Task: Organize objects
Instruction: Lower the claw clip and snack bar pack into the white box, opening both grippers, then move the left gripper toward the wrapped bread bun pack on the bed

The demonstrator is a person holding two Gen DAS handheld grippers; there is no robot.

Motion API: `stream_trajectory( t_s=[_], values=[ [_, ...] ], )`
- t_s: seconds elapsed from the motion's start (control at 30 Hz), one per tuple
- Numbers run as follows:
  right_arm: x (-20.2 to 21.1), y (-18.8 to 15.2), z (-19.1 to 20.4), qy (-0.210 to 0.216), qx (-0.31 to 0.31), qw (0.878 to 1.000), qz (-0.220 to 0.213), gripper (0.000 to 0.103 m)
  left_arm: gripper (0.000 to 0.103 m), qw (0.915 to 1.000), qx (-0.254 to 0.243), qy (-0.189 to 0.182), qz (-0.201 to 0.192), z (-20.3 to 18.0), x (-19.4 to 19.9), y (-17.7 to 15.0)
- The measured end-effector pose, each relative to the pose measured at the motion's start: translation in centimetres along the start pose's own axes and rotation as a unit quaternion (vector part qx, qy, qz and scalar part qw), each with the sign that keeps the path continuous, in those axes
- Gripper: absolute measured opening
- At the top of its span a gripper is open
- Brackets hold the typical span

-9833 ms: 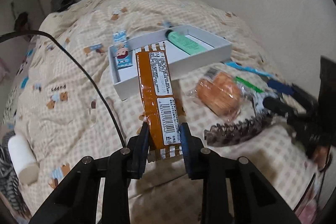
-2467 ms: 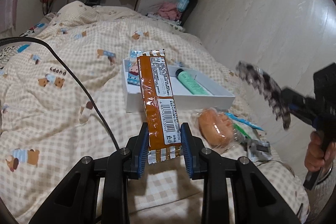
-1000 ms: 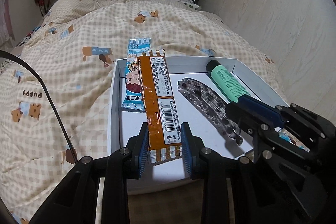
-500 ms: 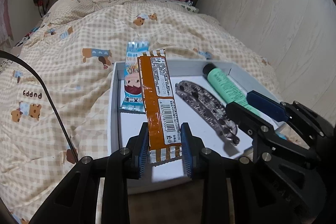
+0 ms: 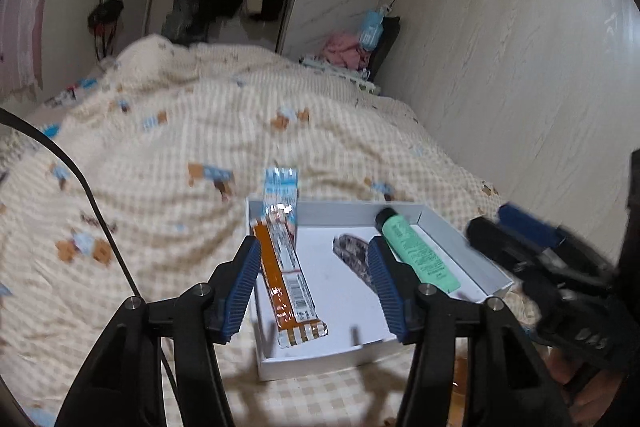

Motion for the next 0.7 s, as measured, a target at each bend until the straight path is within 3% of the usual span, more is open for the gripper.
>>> stream_trajectory(
  t_s=[0.07, 0.23, 0.27, 0.47, 0.6, 0.7],
  values=[
    [1.9, 1.0, 0.1, 0.005, 0.014, 1.000, -0.013, 0.073, 0.059, 0.9998, -0.017, 0.003, -0.007, -0.8, 1.5, 0.4],
    [7.9, 2.6, -0.1, 0.017, 0.030, 0.999, -0.026, 0.076, 0.064, 0.9978, -0.052, -0.034, -0.024, -2.9, 6.2, 0.9],
    [8.9, 2.5, 0.0, 0.018, 0.035, 0.999, -0.027, 0.084, 0.064, 0.9974, -0.057, -0.037, -0.023, -3.2, 7.1, 0.9],
    [14.6, 0.2, -0.2, 0.045, 0.041, 0.998, -0.025, 0.084, 0.076, 0.9915, -0.119, -0.037, -0.037, -6.0, 13.1, -0.3],
    [16.3, -1.9, -0.6, 0.074, 0.013, 0.997, -0.026, 0.084, 0.078, 0.9892, -0.111, -0.087, -0.040, -7.0, 14.8, -1.9],
    [16.8, -3.3, -0.9, 0.073, 0.006, 0.997, -0.034, 0.084, 0.078, 0.9769, -0.129, -0.145, -0.090, -7.5, 15.9, -3.6]
  ],
)
Point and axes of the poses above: each gripper's, at about its wrist camera, not at the fingertips, and x roughly against the way its jaws point, z to its left, y to its top, the point moved 1 cm from there along -x, roughly the way its jaws point, and after that the axes turned 4 degrees about z, right-handed, at the moved point
